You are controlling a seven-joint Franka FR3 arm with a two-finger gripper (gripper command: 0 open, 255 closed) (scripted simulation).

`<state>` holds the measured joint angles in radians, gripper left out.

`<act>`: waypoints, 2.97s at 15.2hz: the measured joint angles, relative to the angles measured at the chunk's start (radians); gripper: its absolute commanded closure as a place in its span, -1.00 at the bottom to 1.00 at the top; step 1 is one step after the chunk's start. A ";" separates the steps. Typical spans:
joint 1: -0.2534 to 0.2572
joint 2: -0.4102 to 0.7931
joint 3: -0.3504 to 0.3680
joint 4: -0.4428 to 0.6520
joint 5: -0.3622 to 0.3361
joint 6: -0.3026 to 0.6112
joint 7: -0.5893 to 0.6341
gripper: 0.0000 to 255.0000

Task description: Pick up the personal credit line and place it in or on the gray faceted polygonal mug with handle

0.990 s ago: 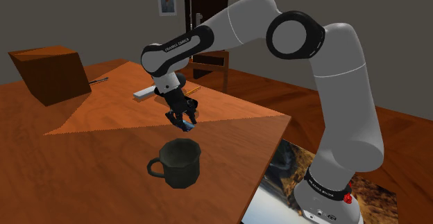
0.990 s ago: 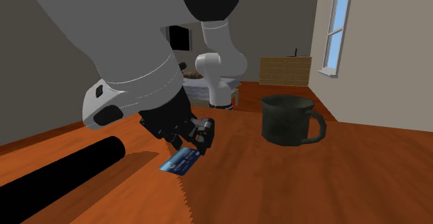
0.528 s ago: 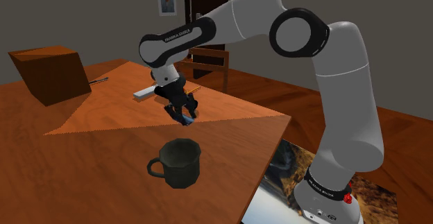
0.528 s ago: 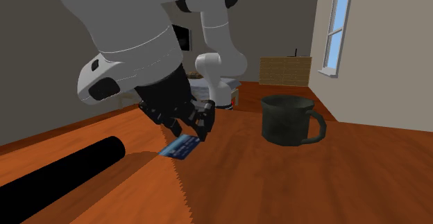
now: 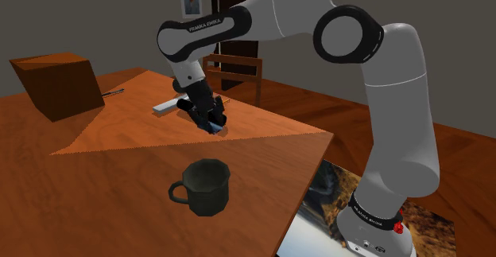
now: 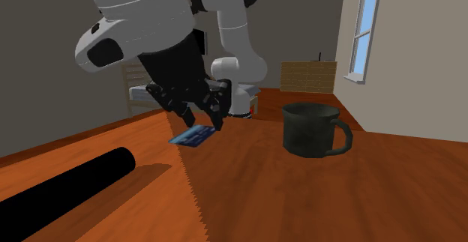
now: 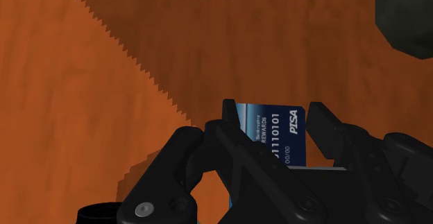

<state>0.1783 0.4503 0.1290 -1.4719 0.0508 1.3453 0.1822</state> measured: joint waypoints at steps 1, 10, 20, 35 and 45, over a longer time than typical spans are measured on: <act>0.001 0.003 0.001 0.017 0.001 -0.014 0.003 1.00; 0.002 -0.009 0.003 0.117 0.005 -0.125 0.012 1.00; 0.012 -0.039 0.011 0.187 0.019 -0.223 0.040 1.00; 0.177 -0.264 0.132 -0.117 0.183 -0.089 0.329 1.00; 0.214 -0.281 0.159 -0.227 0.209 0.018 0.370 1.00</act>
<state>0.3922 0.1697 0.2884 -1.6986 0.2598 1.3636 0.5521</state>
